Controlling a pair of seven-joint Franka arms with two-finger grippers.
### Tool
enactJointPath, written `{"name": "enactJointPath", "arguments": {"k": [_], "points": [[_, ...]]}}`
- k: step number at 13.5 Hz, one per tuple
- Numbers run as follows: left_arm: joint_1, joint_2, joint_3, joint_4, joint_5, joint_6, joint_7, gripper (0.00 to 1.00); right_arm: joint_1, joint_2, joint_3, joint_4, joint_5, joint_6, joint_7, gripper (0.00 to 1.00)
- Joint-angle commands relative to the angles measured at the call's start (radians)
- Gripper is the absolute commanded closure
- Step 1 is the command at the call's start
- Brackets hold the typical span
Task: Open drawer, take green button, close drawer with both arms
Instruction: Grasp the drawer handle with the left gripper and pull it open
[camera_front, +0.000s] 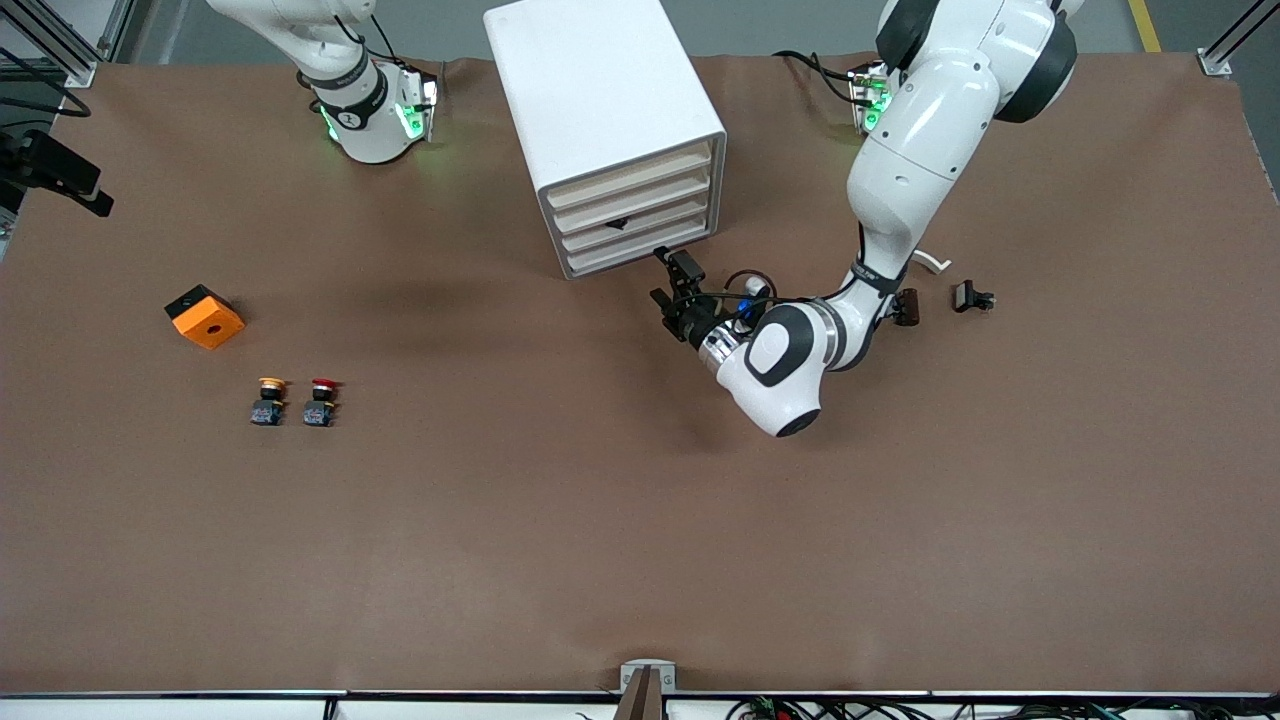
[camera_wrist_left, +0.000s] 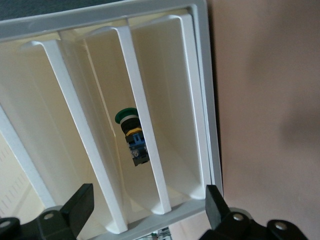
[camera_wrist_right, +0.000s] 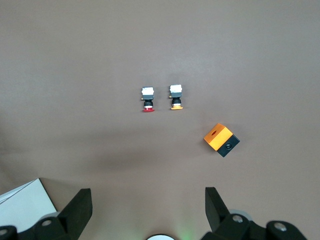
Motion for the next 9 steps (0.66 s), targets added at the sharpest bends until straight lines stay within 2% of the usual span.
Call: {"name": "enactJointPath", "arguments": {"k": [1, 7, 9], "points": [[-0.027, 0.012, 0.006, 0.012, -0.004, -0.021, -0.091, 0.13, 0.002, -0.011, 0.003, 0.000, 0.013, -0.006, 0.008, 0.00], [-0.068, 0.036, 0.005, 0.007, 0.025, -0.023, -0.099, 0.18, 0.013, -0.014, -0.004, -0.004, 0.008, -0.009, 0.002, 0.00], [-0.093, 0.035, 0.003, 0.006, 0.025, -0.032, -0.064, 0.32, 0.017, -0.013, 0.003, 0.004, 0.002, -0.001, 0.003, 0.00]]}}
